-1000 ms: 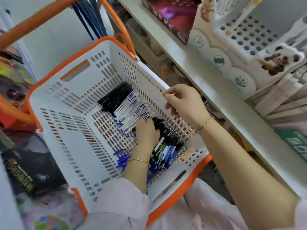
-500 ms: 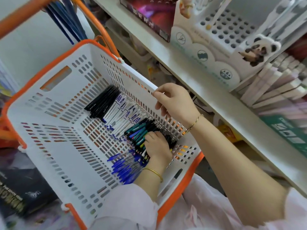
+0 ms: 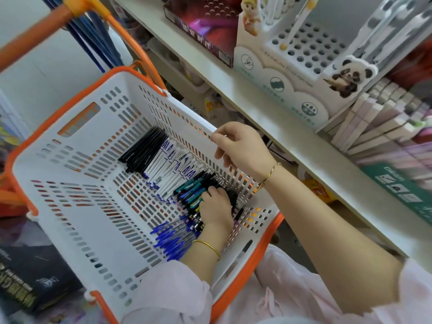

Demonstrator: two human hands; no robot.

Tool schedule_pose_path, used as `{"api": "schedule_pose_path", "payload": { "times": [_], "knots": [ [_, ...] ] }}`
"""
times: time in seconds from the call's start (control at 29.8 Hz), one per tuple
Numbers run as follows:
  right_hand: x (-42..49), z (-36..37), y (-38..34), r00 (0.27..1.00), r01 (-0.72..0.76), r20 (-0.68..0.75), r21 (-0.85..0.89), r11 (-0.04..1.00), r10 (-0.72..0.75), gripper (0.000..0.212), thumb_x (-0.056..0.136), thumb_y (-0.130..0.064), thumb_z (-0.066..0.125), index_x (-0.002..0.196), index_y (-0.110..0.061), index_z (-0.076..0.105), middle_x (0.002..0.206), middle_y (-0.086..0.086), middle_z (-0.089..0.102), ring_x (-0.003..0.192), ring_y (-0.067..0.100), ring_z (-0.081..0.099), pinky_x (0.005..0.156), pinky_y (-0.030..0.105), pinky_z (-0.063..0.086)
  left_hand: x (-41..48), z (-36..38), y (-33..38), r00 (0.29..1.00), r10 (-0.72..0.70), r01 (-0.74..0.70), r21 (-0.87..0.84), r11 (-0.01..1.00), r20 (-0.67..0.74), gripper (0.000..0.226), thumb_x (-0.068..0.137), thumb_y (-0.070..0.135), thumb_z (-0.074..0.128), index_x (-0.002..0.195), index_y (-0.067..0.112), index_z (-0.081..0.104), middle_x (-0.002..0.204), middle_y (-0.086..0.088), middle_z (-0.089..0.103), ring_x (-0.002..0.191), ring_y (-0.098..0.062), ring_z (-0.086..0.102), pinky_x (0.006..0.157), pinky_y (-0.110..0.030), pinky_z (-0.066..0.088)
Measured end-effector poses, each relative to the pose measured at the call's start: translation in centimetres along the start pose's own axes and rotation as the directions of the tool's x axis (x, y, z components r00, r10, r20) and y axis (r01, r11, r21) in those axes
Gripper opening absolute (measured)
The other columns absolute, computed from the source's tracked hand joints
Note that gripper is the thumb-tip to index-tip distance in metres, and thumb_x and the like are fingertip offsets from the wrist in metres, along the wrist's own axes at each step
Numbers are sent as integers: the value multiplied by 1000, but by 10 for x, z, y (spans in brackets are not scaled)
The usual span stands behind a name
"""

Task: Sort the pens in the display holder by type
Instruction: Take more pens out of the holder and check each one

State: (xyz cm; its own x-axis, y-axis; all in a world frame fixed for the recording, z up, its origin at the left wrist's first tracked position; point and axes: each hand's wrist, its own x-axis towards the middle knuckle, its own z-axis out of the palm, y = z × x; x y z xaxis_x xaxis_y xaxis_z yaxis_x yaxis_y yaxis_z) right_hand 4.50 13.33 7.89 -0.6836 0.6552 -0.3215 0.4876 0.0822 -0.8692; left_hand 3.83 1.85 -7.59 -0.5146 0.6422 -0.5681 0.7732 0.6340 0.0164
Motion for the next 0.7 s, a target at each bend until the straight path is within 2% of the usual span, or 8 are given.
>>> {"api": "schedule_pose_path", "payload": {
  "times": [0.1,0.2,0.37,0.47,0.54,0.57,0.64,0.7],
  "knots": [
    [0,-3,-1,1000,6,-5,-13,1000,-6,18,97,-19,47,96,-7,61,72,9,69,49,14,55,39,12,38,0,-9,-5,1000,3,-3,-27,1000,-1,52,86,22,65,125,1,37,130,-18,43,116,-31,48,86,-33,48],
    [1,-6,-3,1000,12,-16,-17,1000,-13,18,97,-20,48,97,-9,61,71,6,69,47,13,55,39,12,38,-1,-20,-12,999,-14,20,-111,994,49,39,89,19,61,120,2,43,123,-16,54,110,-31,57,77,-38,52],
    [3,-7,-7,999,27,-28,-6,1000,-27,18,96,-19,48,95,-8,62,71,5,69,48,12,55,40,12,38,5,-39,-26,959,-23,129,-361,923,282,48,86,16,60,128,-2,44,119,-15,59,100,-29,61,80,-38,53],
    [4,-9,-9,999,22,-40,11,1000,-21,17,96,-18,48,94,-9,62,70,6,69,45,11,54,39,15,38,4,-64,-36,918,-42,278,-563,778,395,67,87,12,62,143,-3,29,135,-17,47,105,-28,54,79,-31,46],
    [5,-11,-11,999,25,-45,27,999,-24,16,96,-18,48,94,-10,61,71,8,69,45,11,53,39,18,39,2,-77,-47,911,-41,340,-693,636,410,71,85,14,67,142,-3,29,134,-18,45,111,-29,51,83,-33,45],
    [6,-11,-12,999,26,-45,32,999,-25,15,96,-18,48,94,-10,61,71,8,69,44,11,53,40,19,39,1,-82,-54,910,-31,357,-747,560,412,63,84,14,69,136,-3,37,125,-17,49,107,-27,52,81,-32,45],
    [7,-11,-16,999,34,-42,35,999,-33,15,95,-18,48,93,-10,61,71,8,69,44,10,52,41,20,40,-5,-92,-66,921,-18,357,-826,436,388,22,83,13,70,97,4,55,93,-9,53,81,-18,51,66,-25,42],
    [7,-11,-20,998,42,-42,51,998,-40,16,95,-18,48,93,-9,61,68,6,67,45,12,52,42,22,40,-11,-101,-76,936,2,334,-891,307,352,17,83,12,70,78,11,54,77,-3,53,69,-12,48,58,-23,36]
  ]
}}
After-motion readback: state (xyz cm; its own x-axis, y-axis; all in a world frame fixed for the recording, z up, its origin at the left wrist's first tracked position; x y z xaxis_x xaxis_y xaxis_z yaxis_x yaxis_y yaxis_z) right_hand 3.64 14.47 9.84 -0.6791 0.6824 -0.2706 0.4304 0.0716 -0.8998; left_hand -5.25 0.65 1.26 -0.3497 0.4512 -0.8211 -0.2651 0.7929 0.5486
